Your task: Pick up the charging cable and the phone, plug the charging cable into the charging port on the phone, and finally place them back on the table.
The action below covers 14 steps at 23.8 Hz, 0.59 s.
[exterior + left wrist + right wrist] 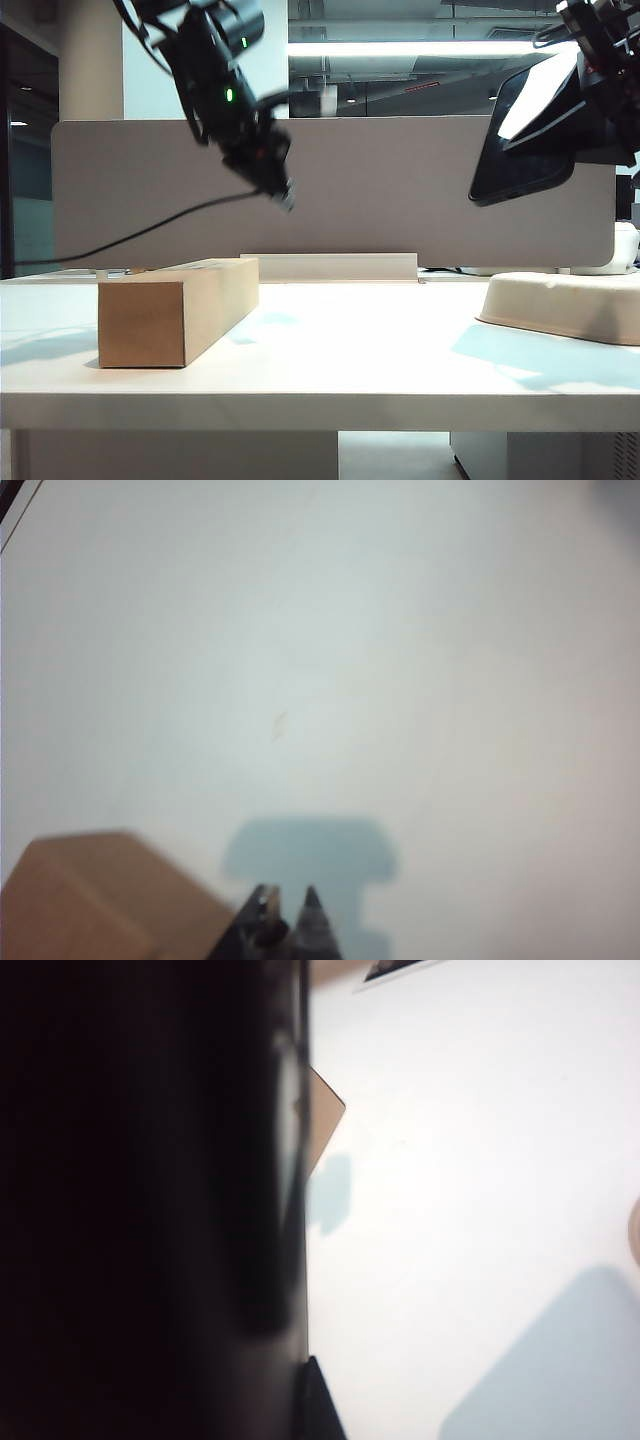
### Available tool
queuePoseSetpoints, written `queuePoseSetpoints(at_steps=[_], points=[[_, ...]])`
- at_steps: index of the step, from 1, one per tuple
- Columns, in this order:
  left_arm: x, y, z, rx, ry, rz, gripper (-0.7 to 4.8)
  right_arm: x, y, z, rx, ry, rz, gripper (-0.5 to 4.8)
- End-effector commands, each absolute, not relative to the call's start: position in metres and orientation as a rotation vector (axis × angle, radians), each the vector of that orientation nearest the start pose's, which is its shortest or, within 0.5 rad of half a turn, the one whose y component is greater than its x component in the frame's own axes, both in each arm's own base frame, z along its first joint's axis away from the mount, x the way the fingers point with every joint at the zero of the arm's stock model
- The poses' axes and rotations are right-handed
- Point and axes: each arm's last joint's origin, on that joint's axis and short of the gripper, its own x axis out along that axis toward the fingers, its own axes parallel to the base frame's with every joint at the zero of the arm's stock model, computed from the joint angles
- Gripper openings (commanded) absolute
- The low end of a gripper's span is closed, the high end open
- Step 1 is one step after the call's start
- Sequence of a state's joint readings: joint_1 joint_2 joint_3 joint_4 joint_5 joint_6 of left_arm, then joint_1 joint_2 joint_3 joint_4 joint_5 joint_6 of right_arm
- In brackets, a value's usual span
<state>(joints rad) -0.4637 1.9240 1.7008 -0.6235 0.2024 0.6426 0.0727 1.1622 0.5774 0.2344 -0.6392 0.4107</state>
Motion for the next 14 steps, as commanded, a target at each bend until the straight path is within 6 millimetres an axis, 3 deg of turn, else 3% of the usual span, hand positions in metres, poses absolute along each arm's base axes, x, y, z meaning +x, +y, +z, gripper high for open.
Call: queuePoseSetpoints(at_steps=[1, 7, 14], points=[[0.366, -0.198, 0.304, 0.521, 0.582, -1.051, -0.06, 0.238, 0.035, 0.242, 0.472, 0.385, 0.661, -0.05], [0.35, -0.196, 0.326, 0.301, 0.56, -1.236, -0.06, 0.239, 0.036, 0.255, 0.52, 0.316, 0.708, -0.05], [0.333, -0.197, 0.328, 0.215, 0.659, -1.349, -0.06, 0.239, 0.038, 0.285, 0.563, 0.225, 0.82, -0.05]])
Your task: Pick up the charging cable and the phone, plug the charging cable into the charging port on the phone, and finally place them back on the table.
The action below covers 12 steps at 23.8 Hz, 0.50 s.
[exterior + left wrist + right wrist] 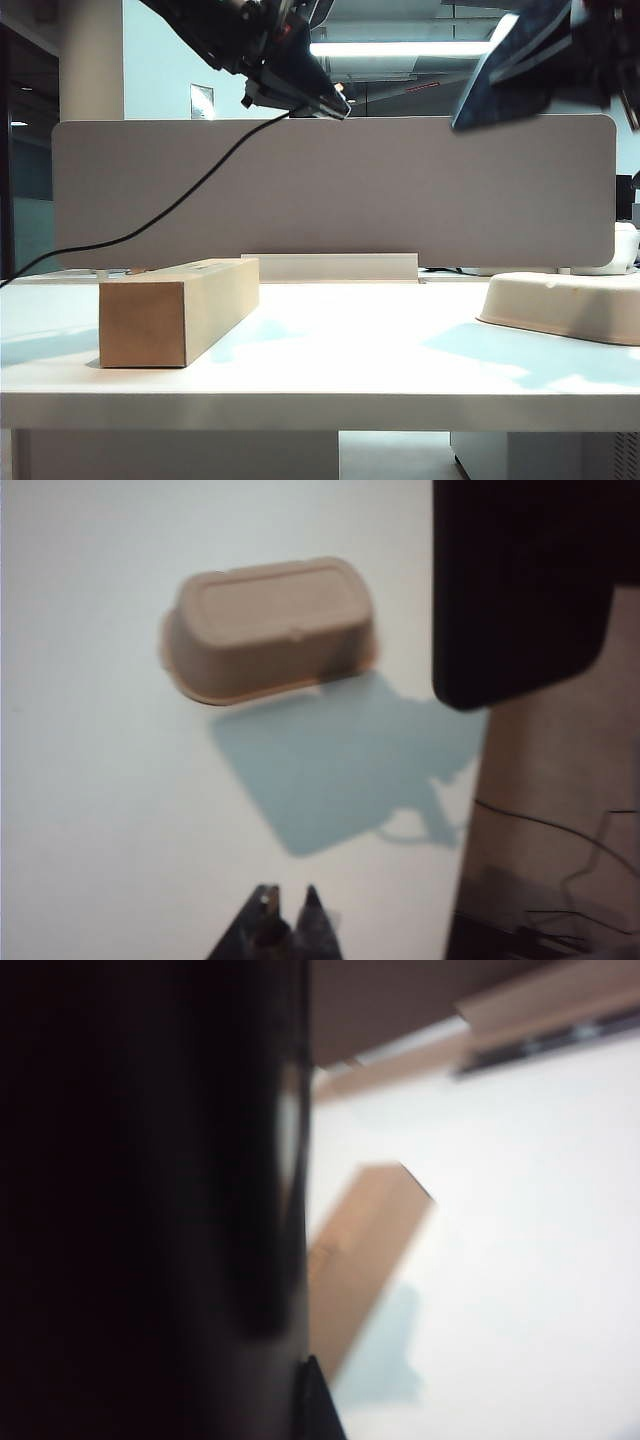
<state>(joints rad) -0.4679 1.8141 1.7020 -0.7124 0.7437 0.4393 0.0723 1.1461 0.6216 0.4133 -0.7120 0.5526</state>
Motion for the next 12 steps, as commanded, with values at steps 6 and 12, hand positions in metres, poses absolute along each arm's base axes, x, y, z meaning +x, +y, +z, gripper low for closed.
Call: queuePoseSetpoints(at_steps=[6, 12], points=[[0.318, -0.205, 0.329, 0.123, 0.67, -1.55, -0.06, 0.235, 0.038, 0.296, 0.601, 0.199, 0.835, -0.05], [0.3, -0.235, 0.332, 0.127, 0.609, -1.689, -0.06, 0.234, 0.039, 0.301, 0.664, 0.186, 0.855, -0.05]])
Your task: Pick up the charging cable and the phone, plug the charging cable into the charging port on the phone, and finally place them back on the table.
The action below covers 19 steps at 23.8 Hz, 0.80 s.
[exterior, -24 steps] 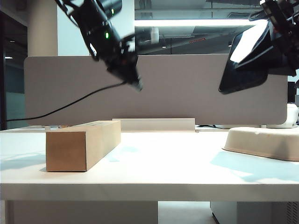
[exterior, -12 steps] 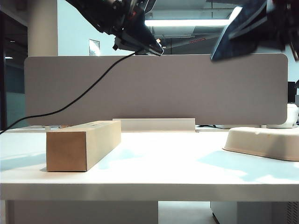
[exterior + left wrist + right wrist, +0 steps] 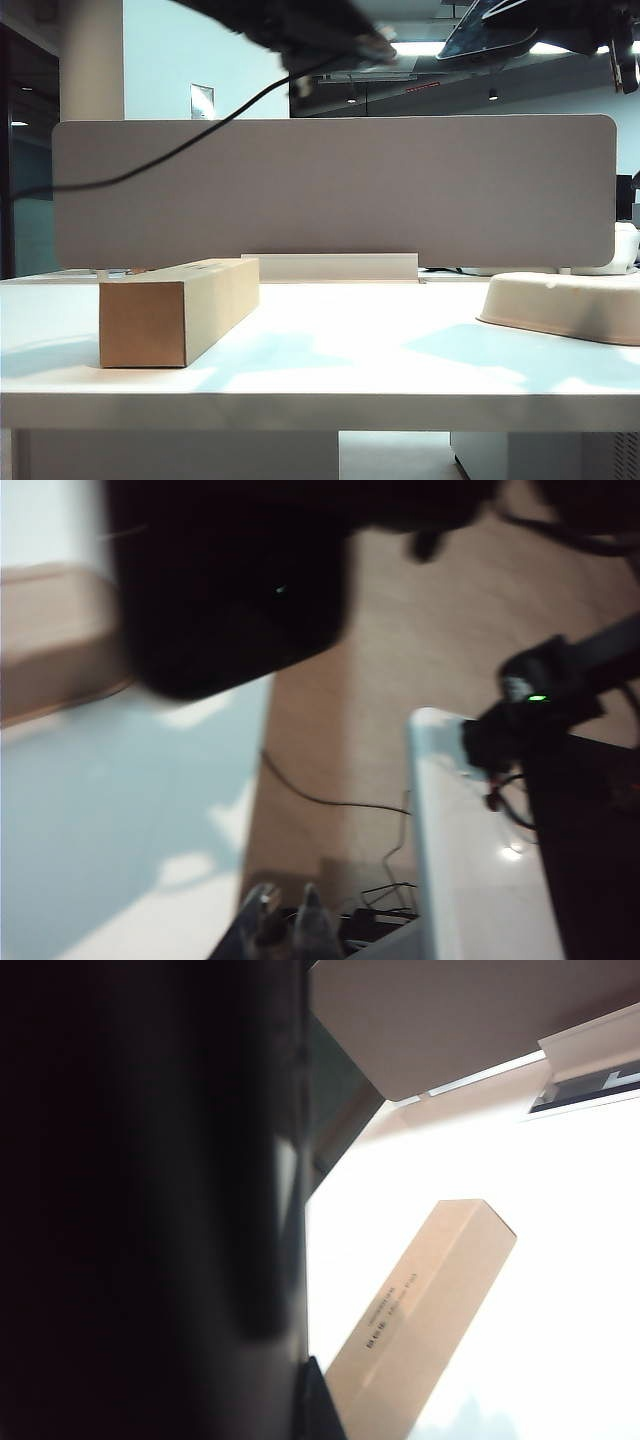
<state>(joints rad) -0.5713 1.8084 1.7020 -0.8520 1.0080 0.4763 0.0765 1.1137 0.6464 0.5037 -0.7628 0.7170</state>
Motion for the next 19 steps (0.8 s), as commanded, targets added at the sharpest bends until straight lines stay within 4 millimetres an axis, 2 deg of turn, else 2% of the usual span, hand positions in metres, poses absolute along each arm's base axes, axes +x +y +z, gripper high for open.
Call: queuePoseSetpoints(at_steps=[1, 5, 19], points=[[0.297, -0.239, 0.332, 0.134, 0.6, -1.702, -0.06, 0.233, 0.04, 0.302, 0.666, 0.172, 0.865, -0.05], [0.29, -0.25, 0.334, 0.152, 0.57, -1.738, -0.06, 0.231, 0.04, 0.311, 0.69, 0.116, 0.905, -0.05], [0.298, -0.256, 0.348, 0.017, 0.452, -1.832, -0.06, 0.226, 0.041, 0.324, 0.742, 0.056, 1.005, -0.05]])
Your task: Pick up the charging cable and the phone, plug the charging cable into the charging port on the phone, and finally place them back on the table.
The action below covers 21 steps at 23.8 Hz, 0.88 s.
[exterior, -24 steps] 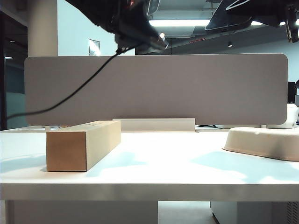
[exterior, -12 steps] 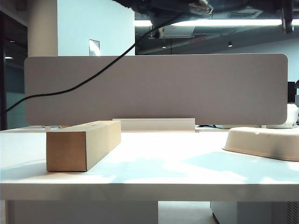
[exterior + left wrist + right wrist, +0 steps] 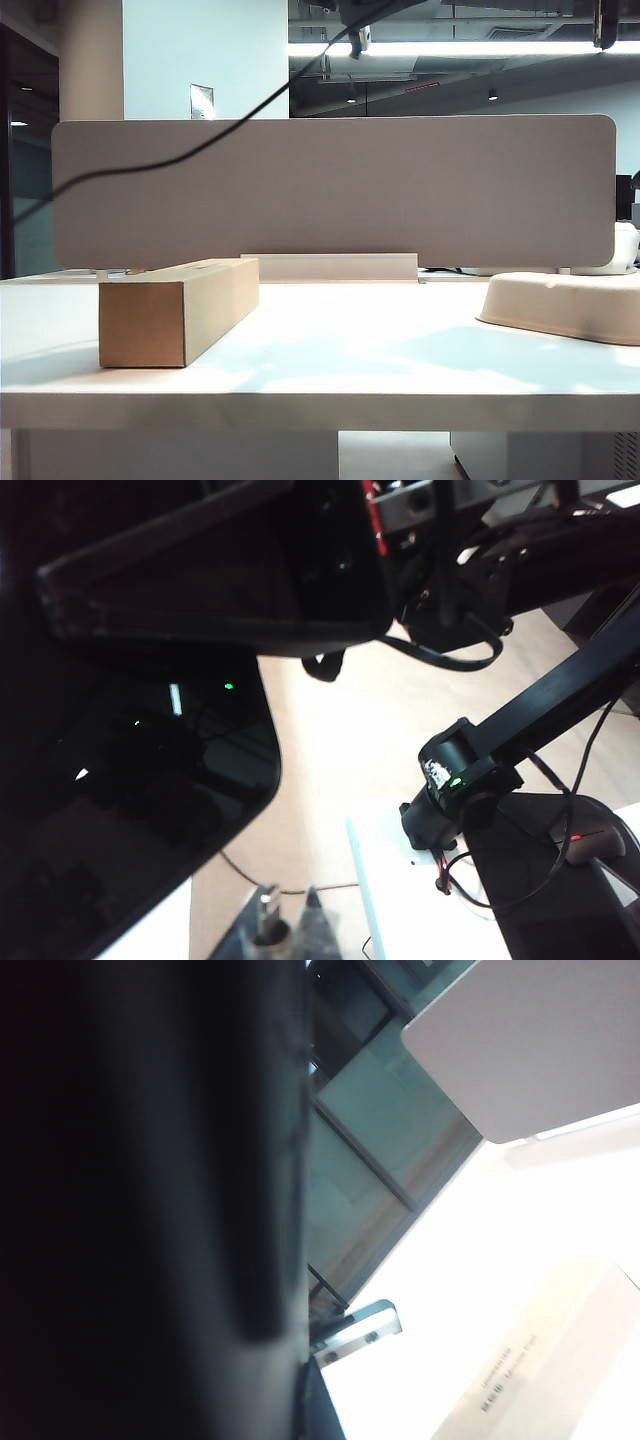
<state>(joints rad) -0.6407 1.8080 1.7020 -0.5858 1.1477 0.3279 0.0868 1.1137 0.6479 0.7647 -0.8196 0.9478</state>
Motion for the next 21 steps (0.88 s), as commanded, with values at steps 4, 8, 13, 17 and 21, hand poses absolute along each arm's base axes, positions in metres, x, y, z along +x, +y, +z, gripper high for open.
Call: queuePoseSetpoints(at_steps=[4, 8, 13, 17, 21], points=[[0.2983, -0.2563, 0.3491, 0.016, 0.434, -1.842, -0.06, 0.224, 0.0407, 0.3274, 0.76, 0.037, 1.022, -0.05], [0.2989, -0.2573, 0.3518, -0.004, 0.414, -1.867, -0.06, 0.2239, 0.0407, 0.3275, 0.774, 0.045, 1.024, -0.05], [0.3001, -0.258, 0.3521, -0.01, 0.412, -1.864, -0.06, 0.2237, 0.0409, 0.3277, 0.78, 0.049, 1.03, -0.05], [0.3013, -0.2608, 0.3518, -0.01, 0.398, -1.867, -0.06, 0.2227, 0.0455, 0.3277, 0.779, 0.058, 1.051, -0.05], [0.3038, -0.2634, 0.3445, -0.043, 0.439, -1.891, -0.06, 0.221, 0.0488, 0.3295, 0.77, 0.042, 1.075, -0.05]])
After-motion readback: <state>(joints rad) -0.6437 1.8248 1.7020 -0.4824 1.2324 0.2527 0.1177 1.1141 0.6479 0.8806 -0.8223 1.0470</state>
